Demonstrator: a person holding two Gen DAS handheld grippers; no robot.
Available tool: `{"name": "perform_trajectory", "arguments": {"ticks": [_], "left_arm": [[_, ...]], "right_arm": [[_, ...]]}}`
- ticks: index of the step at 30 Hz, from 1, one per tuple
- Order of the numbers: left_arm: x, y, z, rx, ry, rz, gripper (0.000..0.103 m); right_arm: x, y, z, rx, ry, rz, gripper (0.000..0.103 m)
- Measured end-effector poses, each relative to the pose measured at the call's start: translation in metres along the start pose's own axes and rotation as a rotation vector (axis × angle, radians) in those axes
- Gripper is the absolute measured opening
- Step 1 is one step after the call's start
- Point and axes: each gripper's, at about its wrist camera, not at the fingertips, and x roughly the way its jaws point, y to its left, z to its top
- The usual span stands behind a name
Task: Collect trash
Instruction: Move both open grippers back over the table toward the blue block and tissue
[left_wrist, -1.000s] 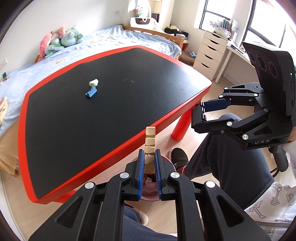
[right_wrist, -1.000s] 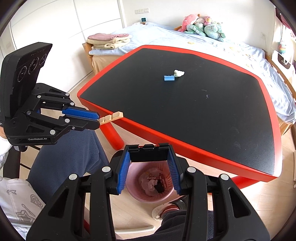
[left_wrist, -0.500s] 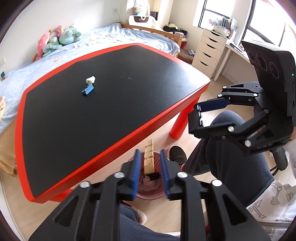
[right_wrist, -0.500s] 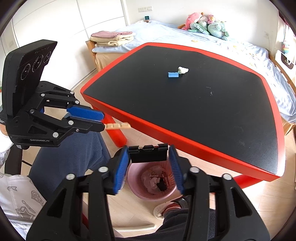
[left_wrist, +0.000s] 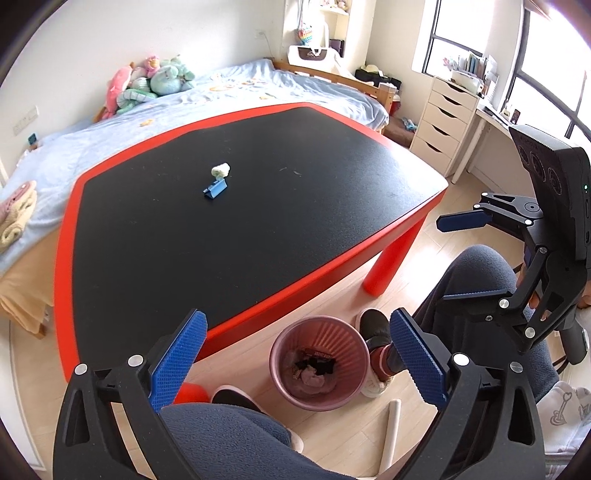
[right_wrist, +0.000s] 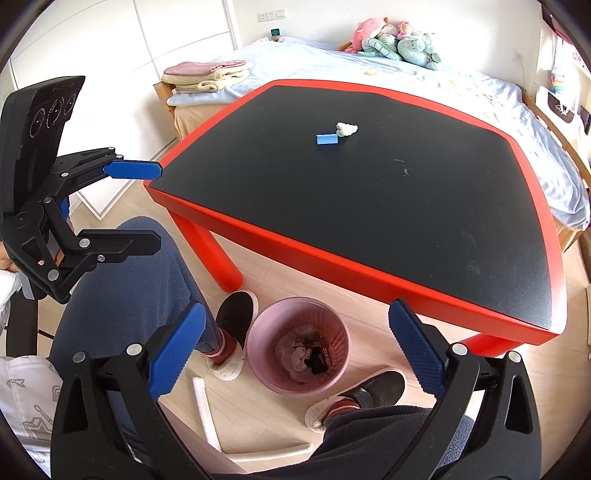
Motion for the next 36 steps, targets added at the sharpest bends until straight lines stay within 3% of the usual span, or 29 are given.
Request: {"name": "perform_trajectory", "arguments": {"ticks": [5, 17, 36], "left_arm": [[-0.005, -0.003, 0.002, 0.025, -0.038, 0.016, 0.095], [-0.002, 0.013, 0.012, -0.008, -0.025, 0.006, 0.095], [0.024, 0.046, 0.056, 0.062, -0.03, 0.011, 0.095]], "right_arm": [[-0.002, -0.002, 0.0, 0.01, -0.002, 0.004, 0.098], [-0.004, -0.012, 0.015, 0.036, -0.016, -0.012, 0.099], [0.015, -0.051, 0.089, 0.042, -0.037, -0.048, 0.099]]}}
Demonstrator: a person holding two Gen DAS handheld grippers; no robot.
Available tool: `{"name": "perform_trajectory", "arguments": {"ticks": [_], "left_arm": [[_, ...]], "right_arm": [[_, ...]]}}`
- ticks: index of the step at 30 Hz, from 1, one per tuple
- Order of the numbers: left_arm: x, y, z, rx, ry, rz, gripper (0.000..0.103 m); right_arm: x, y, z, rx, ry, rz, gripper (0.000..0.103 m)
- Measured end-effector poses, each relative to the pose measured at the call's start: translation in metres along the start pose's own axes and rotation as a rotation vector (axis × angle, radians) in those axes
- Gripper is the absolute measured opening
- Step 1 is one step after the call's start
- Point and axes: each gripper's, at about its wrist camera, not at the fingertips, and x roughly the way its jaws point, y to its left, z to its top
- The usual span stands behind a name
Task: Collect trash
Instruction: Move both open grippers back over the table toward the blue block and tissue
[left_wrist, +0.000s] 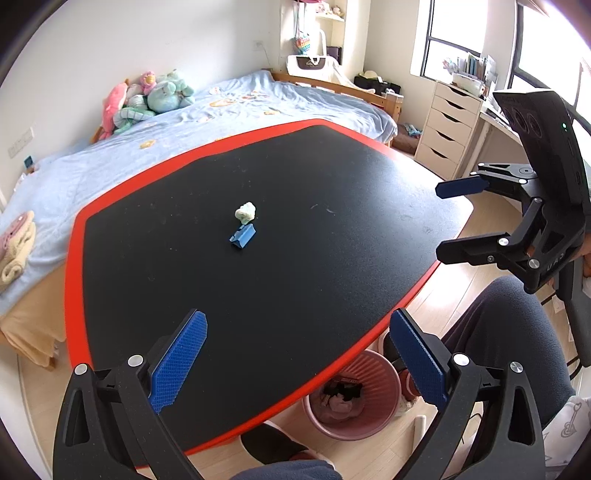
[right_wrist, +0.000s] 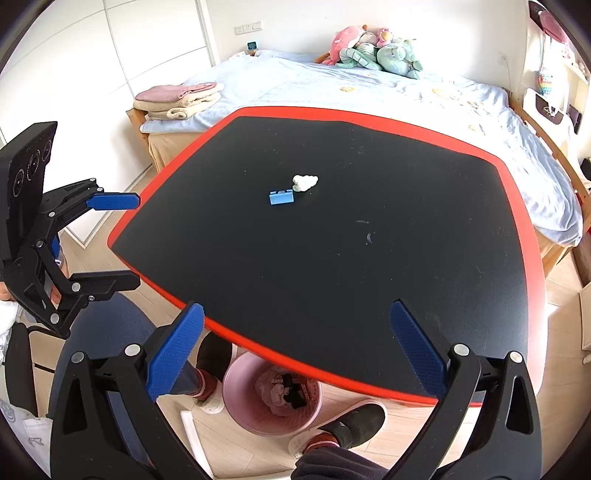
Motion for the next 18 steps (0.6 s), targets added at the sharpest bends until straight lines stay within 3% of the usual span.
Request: {"name": "perform_trajectory", "arguments": {"ticks": [18], "left_arm": [[0.071, 0.046, 0.038, 0.087, 0.045, -0.061, 0.095]], "right_arm": [[0.089, -0.033, 0.083, -0.046, 0.035, 0.003, 0.099]]}}
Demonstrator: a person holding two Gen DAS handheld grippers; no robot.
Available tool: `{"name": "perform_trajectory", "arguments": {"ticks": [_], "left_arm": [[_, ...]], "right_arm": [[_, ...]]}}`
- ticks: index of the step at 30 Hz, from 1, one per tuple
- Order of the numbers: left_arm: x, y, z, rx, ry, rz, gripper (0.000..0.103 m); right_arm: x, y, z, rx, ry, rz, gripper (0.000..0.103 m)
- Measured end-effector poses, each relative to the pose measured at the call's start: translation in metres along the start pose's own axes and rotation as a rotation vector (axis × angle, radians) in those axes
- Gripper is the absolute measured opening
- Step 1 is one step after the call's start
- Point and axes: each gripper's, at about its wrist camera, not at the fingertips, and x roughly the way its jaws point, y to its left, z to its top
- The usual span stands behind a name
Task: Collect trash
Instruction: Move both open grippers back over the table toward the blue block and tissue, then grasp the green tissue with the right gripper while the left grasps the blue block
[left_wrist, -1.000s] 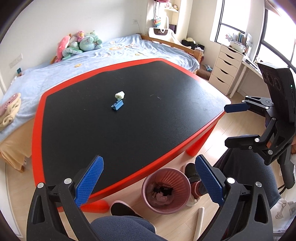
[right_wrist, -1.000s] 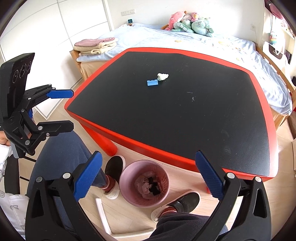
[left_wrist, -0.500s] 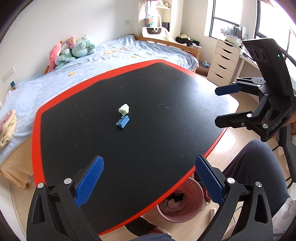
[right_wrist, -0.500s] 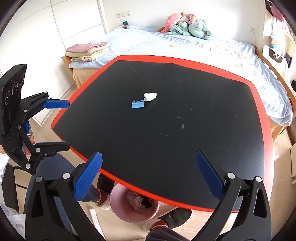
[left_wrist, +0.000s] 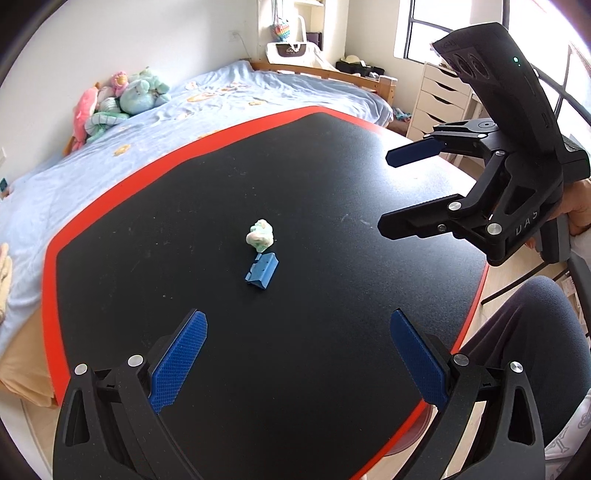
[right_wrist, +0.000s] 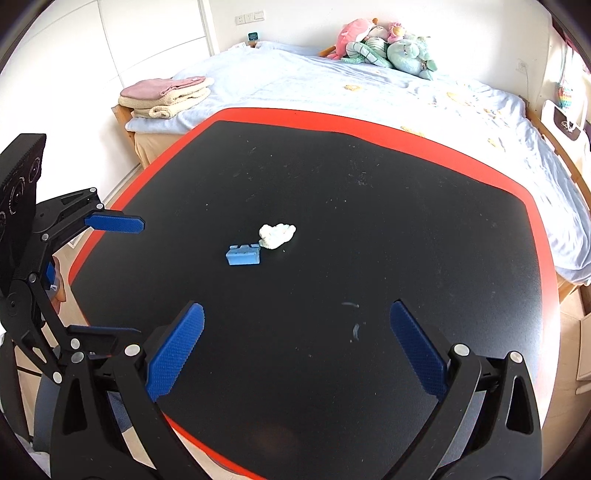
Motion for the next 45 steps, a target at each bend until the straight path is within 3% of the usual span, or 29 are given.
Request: {"name": "perform_trajectory", "arguments": {"ticks": [13, 21, 24, 30, 33, 39, 43, 45], "left_arm": [[0.049, 0.025, 0.011, 0.037, 0.025, -0.055, 0.095], [0.06, 0.03, 0.013, 0.062, 0.012, -0.061, 0.094], [0.061, 0.031, 0.012, 0.067, 0.016, -0.057, 0.082], [0.063, 0.03, 0.011, 0.074, 0.019, -0.066, 0.069], [0.064, 0.028, 0.009, 0.079, 0.033, -0.064, 0.056], [0.061, 0.027, 0.007, 0.075, 0.026, -0.068, 0.041], [0.059, 0.024, 0.006, 0.071, 0.031, -0.064, 0.021], [0.058, 0.024, 0.005, 0.064, 0.034, -0.065, 0.021]], "right_arm": [[0.063, -0.011, 0.032, -0.04, 0.021, 0.057, 0.099], [0.088, -0.008, 0.042, -0.096, 0.032, 0.093, 0.08], [0.094, -0.006, 0.045, -0.114, 0.037, 0.105, 0.072], [0.1, 0.0, 0.047, -0.146, 0.042, 0.132, 0.061], [0.104, 0.003, 0.047, -0.162, 0.056, 0.134, 0.049], [0.106, 0.002, 0.046, -0.167, 0.057, 0.147, 0.033], [0.107, 0.002, 0.046, -0.167, 0.055, 0.148, 0.032], [0.106, 0.002, 0.046, -0.164, 0.053, 0.148, 0.032]]}}
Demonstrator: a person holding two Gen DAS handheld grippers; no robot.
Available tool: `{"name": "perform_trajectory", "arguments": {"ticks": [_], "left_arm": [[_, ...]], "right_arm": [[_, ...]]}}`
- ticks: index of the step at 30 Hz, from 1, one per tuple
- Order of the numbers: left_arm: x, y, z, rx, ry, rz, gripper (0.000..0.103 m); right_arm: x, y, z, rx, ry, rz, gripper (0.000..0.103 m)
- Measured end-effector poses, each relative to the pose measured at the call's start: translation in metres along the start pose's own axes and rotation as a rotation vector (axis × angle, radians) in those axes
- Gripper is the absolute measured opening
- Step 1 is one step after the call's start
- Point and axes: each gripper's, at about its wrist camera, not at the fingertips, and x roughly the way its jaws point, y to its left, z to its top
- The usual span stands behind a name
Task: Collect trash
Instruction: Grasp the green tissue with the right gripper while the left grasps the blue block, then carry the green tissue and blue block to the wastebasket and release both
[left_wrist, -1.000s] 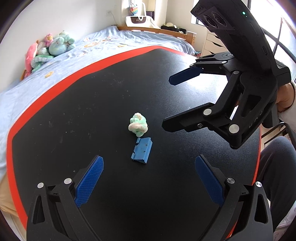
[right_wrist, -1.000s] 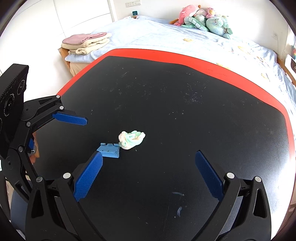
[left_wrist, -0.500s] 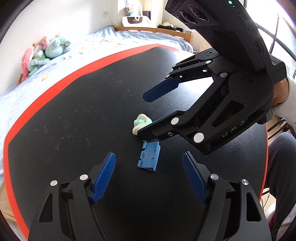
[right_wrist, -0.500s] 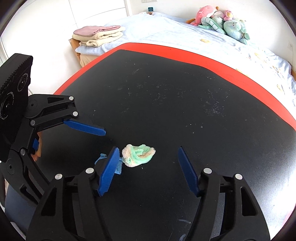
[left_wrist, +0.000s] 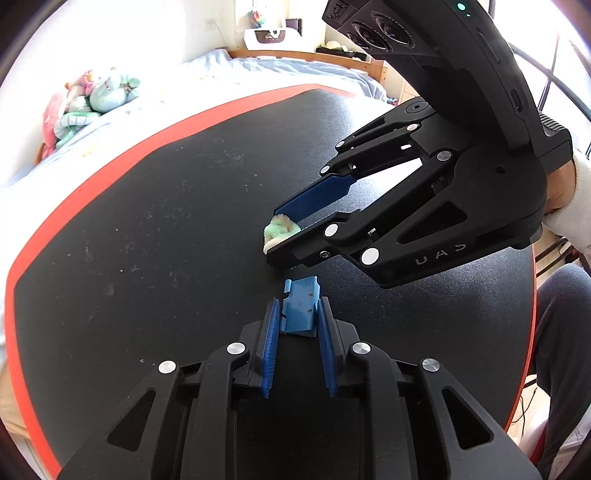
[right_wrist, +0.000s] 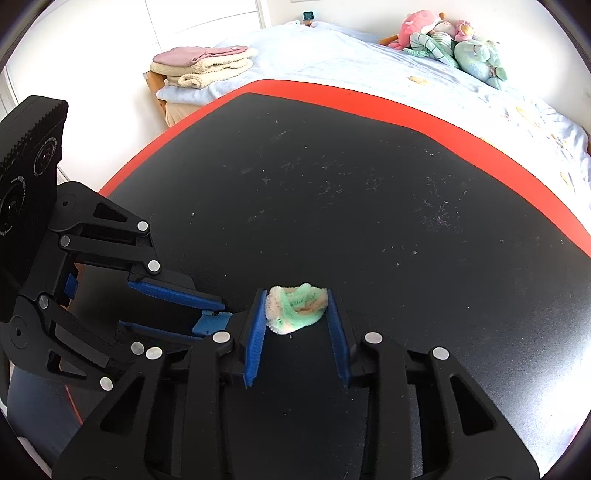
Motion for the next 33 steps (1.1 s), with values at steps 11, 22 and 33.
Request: {"name": "perform_trajectory", "arguments": {"ticks": [11, 22, 33], "left_arm": [[-0.016, -0.012, -0.003, -0.052, 0.004, 0.016, 0.019], [-0.074, -0.052, -0.005, -0.095, -0.049, 0.047, 0.019], [-0.117, -0.096, -0.021, -0.139, -0.079, 0.078, 0.019]], "right_arm": [[-0.027, 0.0, -0.01, 0.038, -0.026, -0.03, 0.031], [-0.103, 0.034, -0.041, 0.089, -0.101, -0.075, 0.031], [-0.164, 0.09, -0.094, 0.101, -0.139, -0.101, 0.031]]}}
